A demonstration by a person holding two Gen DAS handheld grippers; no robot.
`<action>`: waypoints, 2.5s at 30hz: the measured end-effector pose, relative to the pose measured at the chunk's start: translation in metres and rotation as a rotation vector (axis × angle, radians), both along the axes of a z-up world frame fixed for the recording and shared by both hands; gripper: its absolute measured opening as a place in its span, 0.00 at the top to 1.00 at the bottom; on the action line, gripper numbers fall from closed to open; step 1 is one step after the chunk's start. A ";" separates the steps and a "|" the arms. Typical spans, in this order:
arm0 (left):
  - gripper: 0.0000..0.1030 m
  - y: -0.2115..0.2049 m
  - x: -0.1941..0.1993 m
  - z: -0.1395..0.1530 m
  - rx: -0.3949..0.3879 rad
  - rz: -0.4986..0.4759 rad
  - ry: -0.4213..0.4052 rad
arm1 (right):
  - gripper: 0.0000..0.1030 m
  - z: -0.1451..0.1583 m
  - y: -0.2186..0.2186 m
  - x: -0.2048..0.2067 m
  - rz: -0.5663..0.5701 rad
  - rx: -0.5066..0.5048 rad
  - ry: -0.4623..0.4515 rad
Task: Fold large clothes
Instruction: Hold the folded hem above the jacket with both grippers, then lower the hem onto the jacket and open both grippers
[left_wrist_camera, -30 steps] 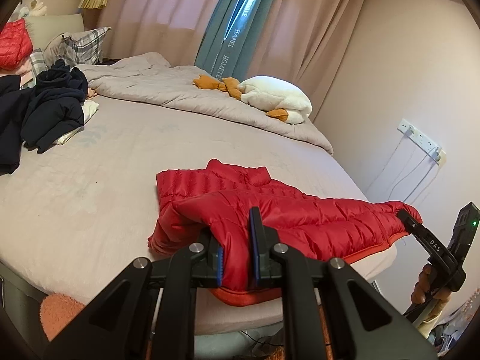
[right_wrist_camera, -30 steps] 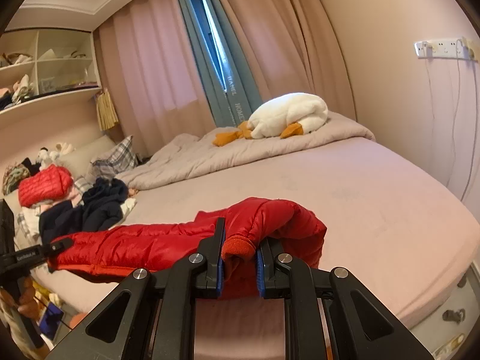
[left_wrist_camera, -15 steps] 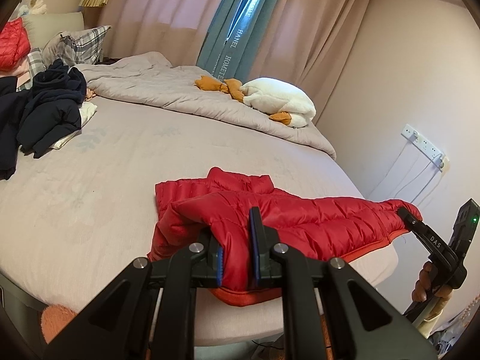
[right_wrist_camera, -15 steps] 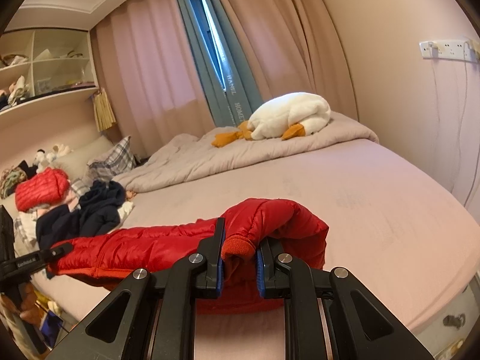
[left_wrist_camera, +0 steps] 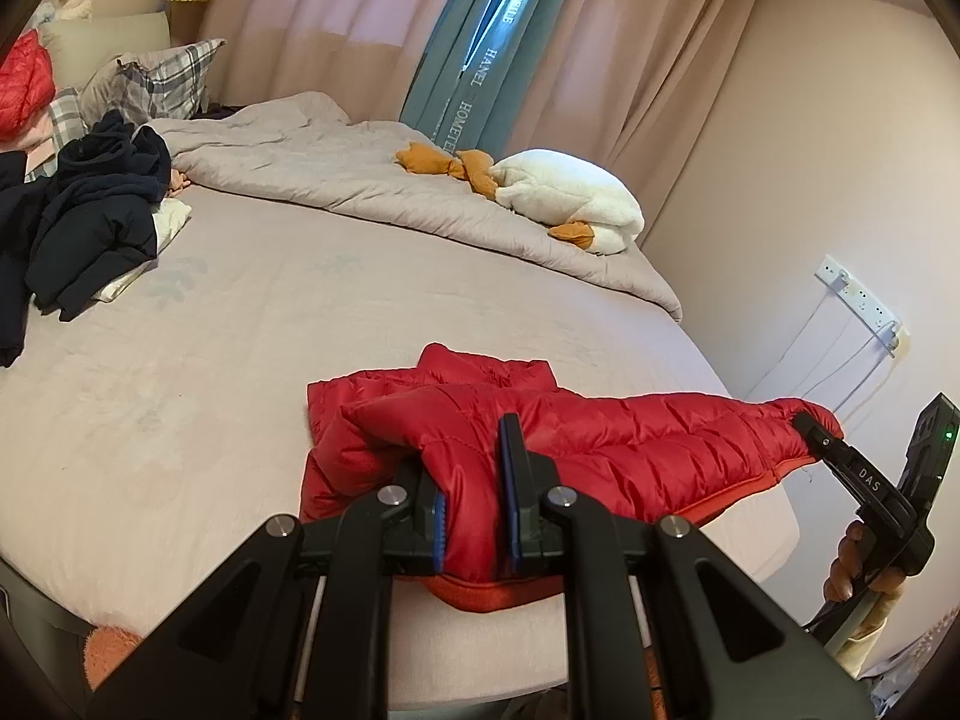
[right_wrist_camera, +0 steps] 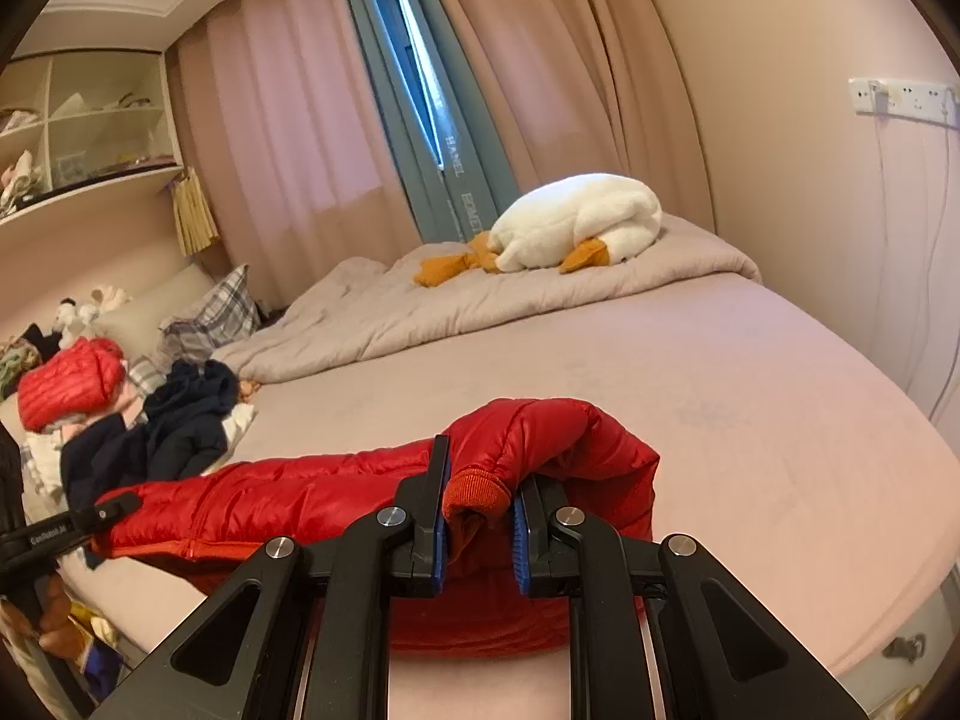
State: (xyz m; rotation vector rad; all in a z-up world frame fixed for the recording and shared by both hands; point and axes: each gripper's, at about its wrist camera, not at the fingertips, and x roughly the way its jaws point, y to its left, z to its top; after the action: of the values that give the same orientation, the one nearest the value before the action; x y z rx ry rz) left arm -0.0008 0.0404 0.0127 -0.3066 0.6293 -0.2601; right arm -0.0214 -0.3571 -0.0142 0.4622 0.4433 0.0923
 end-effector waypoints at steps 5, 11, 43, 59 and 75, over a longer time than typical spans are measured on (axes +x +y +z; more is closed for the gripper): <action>0.86 0.001 0.010 0.001 -0.002 0.001 0.015 | 0.83 0.001 0.000 0.009 0.001 0.000 0.018; 0.86 0.003 0.018 -0.001 0.003 0.004 0.030 | 0.83 0.003 0.001 0.020 0.001 -0.011 0.033; 0.86 -0.002 0.060 0.002 -0.024 -0.002 0.059 | 0.83 -0.006 -0.001 0.042 -0.018 -0.016 0.056; 0.86 -0.004 0.086 0.002 -0.015 0.008 0.076 | 0.83 -0.003 0.001 0.056 -0.029 -0.041 0.061; 0.85 -0.008 0.171 -0.031 0.039 0.030 0.234 | 0.83 -0.015 -0.001 0.120 0.034 -0.103 0.192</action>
State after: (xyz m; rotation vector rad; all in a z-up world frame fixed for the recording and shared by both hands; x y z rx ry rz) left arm 0.1698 0.0323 -0.0180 -0.3109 0.8585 -0.1837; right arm 0.0982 -0.3582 -0.0291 0.3634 0.6416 0.0576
